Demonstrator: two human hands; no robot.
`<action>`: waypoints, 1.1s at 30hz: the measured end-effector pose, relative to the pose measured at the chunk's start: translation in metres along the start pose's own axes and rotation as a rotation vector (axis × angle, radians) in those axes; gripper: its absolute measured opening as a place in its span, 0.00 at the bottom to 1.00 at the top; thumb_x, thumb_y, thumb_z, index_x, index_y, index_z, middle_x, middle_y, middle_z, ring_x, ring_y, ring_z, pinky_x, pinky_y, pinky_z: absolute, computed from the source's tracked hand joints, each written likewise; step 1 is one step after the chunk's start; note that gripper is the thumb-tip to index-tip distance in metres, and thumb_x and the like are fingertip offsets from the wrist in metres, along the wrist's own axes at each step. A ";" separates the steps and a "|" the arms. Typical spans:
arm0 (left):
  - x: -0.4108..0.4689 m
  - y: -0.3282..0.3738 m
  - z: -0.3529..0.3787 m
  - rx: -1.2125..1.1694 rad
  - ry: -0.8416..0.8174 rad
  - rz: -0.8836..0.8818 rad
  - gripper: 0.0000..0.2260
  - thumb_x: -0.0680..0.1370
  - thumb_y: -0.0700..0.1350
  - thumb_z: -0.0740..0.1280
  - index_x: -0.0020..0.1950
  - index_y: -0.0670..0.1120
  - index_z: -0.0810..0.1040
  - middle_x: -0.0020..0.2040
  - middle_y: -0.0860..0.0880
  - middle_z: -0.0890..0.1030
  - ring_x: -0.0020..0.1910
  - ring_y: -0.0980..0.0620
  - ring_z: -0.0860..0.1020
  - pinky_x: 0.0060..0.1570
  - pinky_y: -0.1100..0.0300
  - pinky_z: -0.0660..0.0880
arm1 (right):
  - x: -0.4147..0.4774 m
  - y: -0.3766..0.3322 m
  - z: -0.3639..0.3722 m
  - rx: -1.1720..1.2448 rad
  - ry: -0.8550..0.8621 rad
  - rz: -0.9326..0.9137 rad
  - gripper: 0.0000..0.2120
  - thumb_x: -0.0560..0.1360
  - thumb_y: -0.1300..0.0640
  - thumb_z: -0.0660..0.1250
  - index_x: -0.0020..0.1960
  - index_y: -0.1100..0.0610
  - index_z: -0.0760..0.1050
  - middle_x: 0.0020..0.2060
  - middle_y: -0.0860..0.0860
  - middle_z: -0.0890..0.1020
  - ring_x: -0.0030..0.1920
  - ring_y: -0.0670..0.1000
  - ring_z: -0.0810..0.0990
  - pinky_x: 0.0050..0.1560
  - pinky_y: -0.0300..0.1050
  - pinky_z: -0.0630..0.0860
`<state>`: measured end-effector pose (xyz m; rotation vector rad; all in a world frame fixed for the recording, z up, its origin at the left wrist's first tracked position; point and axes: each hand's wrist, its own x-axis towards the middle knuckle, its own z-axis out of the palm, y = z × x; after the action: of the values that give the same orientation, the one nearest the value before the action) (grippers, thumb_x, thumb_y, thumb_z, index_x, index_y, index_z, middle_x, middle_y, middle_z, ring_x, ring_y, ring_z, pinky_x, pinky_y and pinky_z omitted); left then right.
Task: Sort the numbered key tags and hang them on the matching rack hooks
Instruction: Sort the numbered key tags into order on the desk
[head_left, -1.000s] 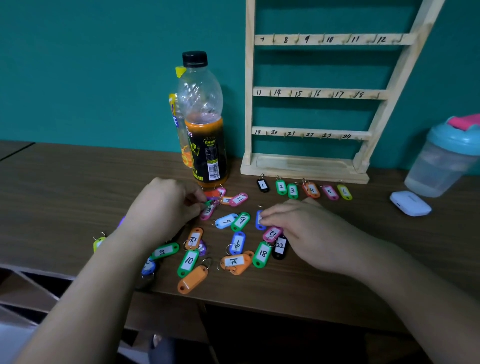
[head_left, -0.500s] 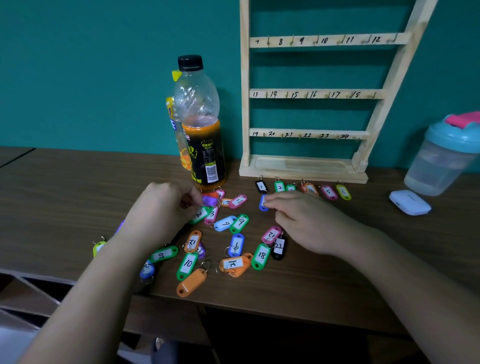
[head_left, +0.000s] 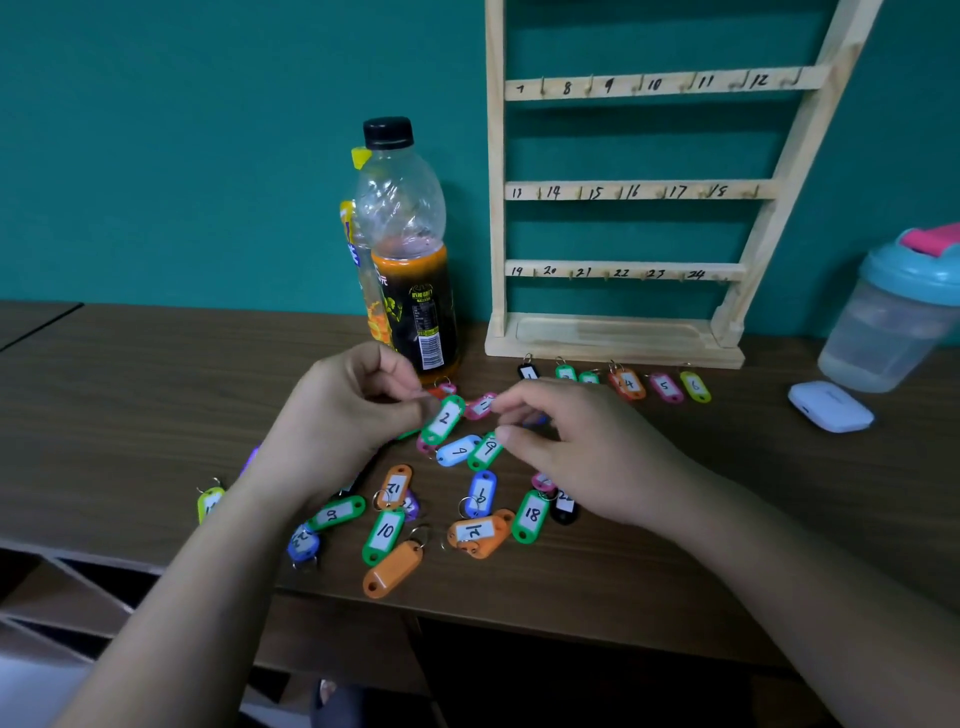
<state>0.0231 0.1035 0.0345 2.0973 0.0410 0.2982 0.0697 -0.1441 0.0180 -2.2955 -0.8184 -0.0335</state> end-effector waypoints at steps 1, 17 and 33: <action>-0.001 0.002 0.004 -0.032 -0.007 -0.001 0.09 0.74 0.44 0.81 0.46 0.48 0.81 0.41 0.50 0.86 0.37 0.56 0.80 0.39 0.63 0.75 | 0.000 -0.002 0.003 0.035 0.004 0.016 0.11 0.82 0.49 0.72 0.63 0.46 0.83 0.52 0.38 0.85 0.55 0.34 0.80 0.55 0.29 0.75; 0.001 0.007 0.039 -0.043 0.028 0.037 0.07 0.75 0.42 0.79 0.45 0.47 0.81 0.40 0.48 0.85 0.38 0.53 0.81 0.42 0.57 0.78 | 0.021 0.017 -0.012 0.224 0.106 0.228 0.03 0.77 0.54 0.78 0.50 0.49 0.84 0.40 0.46 0.88 0.38 0.43 0.86 0.46 0.45 0.82; 0.017 -0.024 0.007 0.387 0.153 -0.030 0.06 0.76 0.47 0.77 0.46 0.56 0.82 0.42 0.58 0.84 0.40 0.61 0.81 0.35 0.61 0.76 | 0.059 0.074 -0.024 -0.148 0.300 0.392 0.10 0.75 0.54 0.79 0.42 0.45 0.79 0.43 0.44 0.83 0.48 0.49 0.84 0.53 0.51 0.83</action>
<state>0.0431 0.1122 0.0141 2.4492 0.2379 0.4617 0.1637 -0.1680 0.0062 -2.4709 -0.2138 -0.2620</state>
